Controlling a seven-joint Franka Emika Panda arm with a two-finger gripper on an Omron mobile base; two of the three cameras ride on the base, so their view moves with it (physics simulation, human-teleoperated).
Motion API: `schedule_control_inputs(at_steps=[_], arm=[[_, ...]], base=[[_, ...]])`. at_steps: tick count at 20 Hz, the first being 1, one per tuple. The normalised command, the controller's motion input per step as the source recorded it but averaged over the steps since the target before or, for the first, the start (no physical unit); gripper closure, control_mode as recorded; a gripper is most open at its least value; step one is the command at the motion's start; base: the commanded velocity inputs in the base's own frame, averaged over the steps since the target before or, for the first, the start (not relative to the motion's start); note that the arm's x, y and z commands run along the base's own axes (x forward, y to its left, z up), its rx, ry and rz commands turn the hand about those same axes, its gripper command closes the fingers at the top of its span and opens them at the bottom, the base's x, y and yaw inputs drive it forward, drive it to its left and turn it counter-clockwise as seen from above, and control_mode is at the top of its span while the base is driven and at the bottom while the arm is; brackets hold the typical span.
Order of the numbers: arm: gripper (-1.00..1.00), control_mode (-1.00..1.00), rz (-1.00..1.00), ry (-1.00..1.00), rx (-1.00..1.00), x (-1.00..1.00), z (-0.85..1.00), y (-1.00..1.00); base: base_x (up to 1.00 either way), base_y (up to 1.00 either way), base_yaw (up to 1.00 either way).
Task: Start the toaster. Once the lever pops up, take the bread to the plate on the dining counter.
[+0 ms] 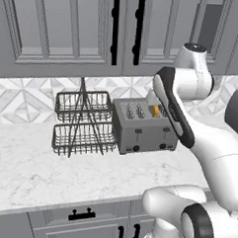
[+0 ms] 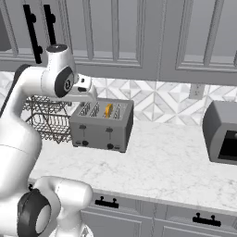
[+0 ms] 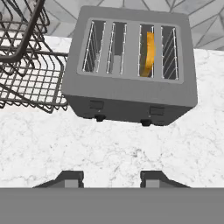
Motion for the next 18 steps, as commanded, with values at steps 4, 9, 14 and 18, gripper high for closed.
schedule_control_inputs(at_steps=[4,9,14,18], arm=[[-1.00,-1.00,-0.04,0.00,0.11,-0.01,-0.22,-0.50],[-1.00,-1.00,-0.24,0.02,0.38,0.02,-0.76,-1.00],[-1.00,-1.00,-0.21,0.08,0.28,0.17,-0.84,-0.77],[-1.00,-1.00,-0.11,0.12,0.11,0.58,-0.63,-0.13]], base=[[0.00,0.00,0.00],[0.00,0.00,0.00],[0.00,0.00,0.00],[0.00,0.00,0.00]])
